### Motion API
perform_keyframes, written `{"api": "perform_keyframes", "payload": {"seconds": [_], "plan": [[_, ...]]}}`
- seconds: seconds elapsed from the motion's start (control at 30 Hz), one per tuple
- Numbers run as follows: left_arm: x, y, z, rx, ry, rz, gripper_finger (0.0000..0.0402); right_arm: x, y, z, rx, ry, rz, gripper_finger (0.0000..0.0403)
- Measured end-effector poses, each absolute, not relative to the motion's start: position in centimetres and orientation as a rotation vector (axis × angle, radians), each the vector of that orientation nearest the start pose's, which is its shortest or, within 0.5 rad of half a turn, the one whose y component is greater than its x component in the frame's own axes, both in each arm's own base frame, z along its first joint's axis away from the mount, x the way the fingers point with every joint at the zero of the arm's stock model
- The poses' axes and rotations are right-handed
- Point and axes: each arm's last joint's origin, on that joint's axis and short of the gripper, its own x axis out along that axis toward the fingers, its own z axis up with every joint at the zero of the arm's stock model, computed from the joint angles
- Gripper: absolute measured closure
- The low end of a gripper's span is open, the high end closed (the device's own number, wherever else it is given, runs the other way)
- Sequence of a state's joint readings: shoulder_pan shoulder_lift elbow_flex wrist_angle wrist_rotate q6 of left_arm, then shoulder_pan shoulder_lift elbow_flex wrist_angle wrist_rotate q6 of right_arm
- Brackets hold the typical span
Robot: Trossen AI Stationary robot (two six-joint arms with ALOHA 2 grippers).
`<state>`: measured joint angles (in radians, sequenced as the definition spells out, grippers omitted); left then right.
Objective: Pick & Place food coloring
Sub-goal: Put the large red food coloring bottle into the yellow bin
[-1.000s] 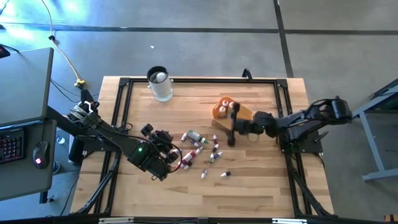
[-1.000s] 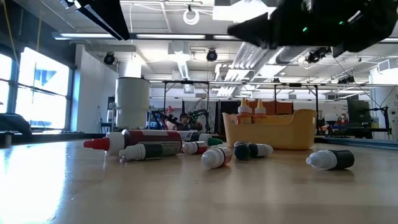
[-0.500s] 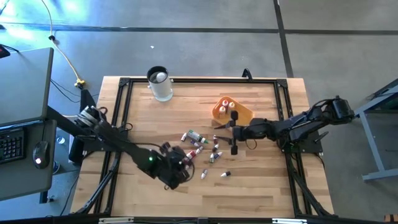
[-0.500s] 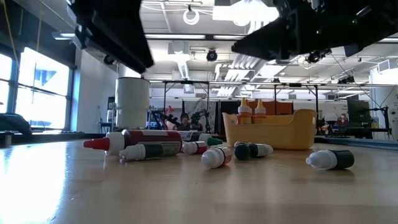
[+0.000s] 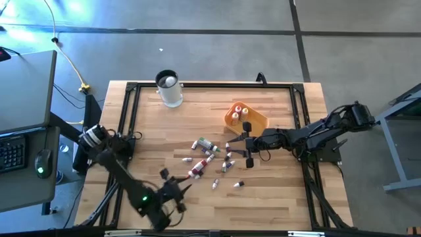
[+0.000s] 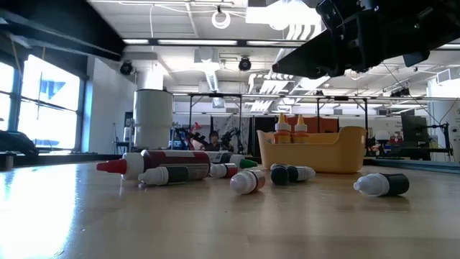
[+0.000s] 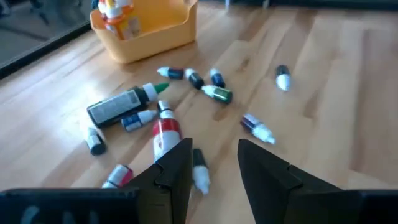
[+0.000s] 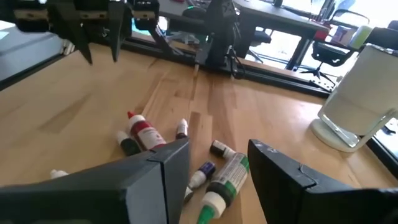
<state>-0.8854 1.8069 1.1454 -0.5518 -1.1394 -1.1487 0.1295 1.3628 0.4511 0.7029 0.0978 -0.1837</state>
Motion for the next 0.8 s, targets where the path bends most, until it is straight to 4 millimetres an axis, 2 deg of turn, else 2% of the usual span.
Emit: {"api": "perform_keyframes", "payload": {"seconds": [0.1, 0.2, 0.37, 0.63, 0.8], "plan": [[22.2, -24.7, 16.6, -0.113, 0.384, 0.513, 0.0273, 25.6, 3.2, 18.5, -0.207, 0.201, 0.056, 0.0249], [21.5, -23.7, 14.3, -0.145, 0.373, 0.543, 0.0273, 25.6, 3.2, 18.6, -0.206, 0.193, 0.056, 0.0249], [21.9, -22.1, 11.3, -0.186, 0.359, 0.584, 0.0273, 25.6, 3.3, 18.6, -0.202, 0.193, 0.057, 0.0249], [24.2, -21.0, 11.6, -0.232, 0.486, 0.580, 0.0273, 25.6, 3.3, 18.5, -0.180, 0.199, 0.055, 0.0249], [25.5, -19.7, 11.4, -0.267, 0.582, 0.583, 0.0273, 25.5, 3.3, 18.5, -0.181, 0.208, 0.056, 0.0249]]}}
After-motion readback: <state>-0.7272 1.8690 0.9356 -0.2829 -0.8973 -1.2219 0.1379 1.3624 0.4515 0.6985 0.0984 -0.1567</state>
